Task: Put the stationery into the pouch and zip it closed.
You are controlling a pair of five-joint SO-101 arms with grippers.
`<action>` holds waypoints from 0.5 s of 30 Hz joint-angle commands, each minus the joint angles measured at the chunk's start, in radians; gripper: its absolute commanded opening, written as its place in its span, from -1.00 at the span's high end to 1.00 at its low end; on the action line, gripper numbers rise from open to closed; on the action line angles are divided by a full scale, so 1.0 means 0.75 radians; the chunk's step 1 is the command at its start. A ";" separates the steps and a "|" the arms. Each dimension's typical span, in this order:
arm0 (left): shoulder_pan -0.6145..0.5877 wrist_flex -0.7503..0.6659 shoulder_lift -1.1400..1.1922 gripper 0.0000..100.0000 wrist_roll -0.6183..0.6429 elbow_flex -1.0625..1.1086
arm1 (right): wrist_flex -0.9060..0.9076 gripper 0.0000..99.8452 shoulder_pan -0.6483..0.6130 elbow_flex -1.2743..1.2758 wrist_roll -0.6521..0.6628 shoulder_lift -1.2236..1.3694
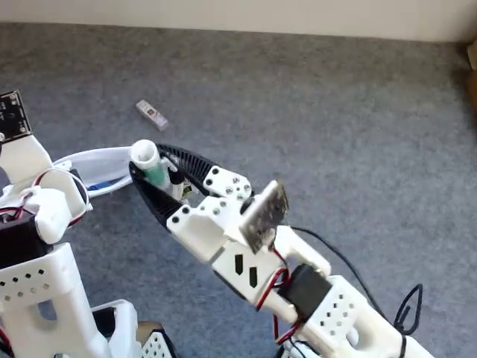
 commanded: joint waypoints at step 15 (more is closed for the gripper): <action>0.030 0.000 0.024 0.99 0.008 0.003 | -0.662 0.99 -0.046 0.013 0.018 0.494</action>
